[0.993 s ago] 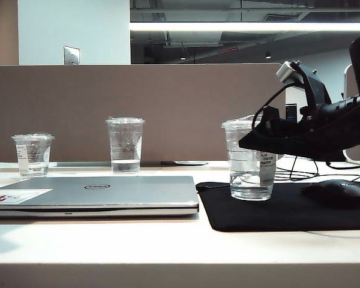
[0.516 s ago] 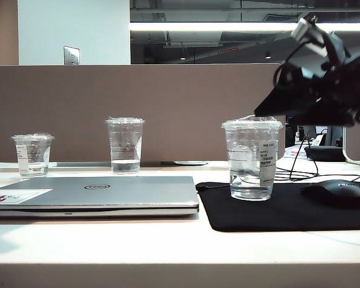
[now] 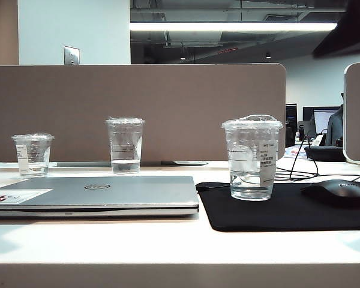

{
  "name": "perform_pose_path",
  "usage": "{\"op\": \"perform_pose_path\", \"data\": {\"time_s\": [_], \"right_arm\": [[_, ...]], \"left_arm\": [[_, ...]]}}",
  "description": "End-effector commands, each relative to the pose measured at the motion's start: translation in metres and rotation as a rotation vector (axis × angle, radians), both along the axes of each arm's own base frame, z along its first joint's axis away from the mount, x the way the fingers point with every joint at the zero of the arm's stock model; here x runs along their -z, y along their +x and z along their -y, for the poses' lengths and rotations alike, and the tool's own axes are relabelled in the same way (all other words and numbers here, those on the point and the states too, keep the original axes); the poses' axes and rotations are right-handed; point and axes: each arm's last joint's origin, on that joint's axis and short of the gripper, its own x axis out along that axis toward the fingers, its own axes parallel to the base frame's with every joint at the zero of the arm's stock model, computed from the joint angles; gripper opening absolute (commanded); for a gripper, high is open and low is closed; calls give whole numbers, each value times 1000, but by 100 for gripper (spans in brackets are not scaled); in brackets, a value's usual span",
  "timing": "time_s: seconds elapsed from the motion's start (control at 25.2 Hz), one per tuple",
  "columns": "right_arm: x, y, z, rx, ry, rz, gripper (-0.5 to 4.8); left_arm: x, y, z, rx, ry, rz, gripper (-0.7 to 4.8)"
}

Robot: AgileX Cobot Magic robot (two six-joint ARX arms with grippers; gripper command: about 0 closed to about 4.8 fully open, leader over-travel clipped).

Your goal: Pick up the coffee cup on the right and place it on the right side of the laptop.

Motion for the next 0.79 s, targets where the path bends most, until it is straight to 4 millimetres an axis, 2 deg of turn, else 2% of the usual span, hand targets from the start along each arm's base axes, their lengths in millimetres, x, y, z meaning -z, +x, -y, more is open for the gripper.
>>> {"op": "perform_pose_path", "data": {"time_s": [0.04, 0.16, 0.28, 0.4, 0.64, 0.79], "right_arm": [[-11, -15, 6, 103, -9, 62, -8], [-20, -31, 13, 245, -13, 144, -8], [-13, -42, 16, 283, 0, 201, -8], [3, -49, 18, 283, 5, 215, -8], [49, -67, 30, 357, 11, 246, -8], [66, -75, 36, 395, 18, 300, -8]], "left_arm": [[-2, 0, 0, -2, -7, 12, -5], [-2, 0, 0, -2, -7, 12, -5], [-2, 0, 0, -2, -7, 12, -5], [-2, 0, 0, -2, -7, 12, -5], [-2, 0, 0, -2, -7, 12, -5], [-2, 0, 0, -2, -7, 12, -5]]}}
